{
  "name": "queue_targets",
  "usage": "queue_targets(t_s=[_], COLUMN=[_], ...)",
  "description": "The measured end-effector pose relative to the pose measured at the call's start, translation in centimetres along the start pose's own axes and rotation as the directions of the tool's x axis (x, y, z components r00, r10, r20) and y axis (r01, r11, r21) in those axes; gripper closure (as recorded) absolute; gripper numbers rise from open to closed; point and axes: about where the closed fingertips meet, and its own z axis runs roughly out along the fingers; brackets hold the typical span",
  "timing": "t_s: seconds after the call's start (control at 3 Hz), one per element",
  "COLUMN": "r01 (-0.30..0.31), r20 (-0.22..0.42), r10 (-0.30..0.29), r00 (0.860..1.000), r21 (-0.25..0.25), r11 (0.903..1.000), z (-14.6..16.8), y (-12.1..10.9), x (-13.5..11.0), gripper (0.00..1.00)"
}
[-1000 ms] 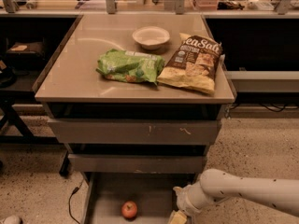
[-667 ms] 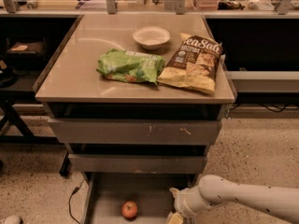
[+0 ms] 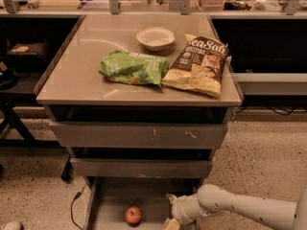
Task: Pick apple from bottom drawer and place on counter
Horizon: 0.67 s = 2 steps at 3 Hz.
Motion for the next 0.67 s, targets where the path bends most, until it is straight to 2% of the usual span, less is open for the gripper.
queue_targets(t_s=[0.33,0.67], r01=[-0.001,0.031], r20=[0.001,0.039], r10=[0.001,-0.031], r00=[1.0,0.999], r21=[-0.001,0.0], r11=[1.0,0.9995], z=[0.1,2.6], y=[0.0,-0.8], x=[0.0,0.1], gripper=[0.0,0.0])
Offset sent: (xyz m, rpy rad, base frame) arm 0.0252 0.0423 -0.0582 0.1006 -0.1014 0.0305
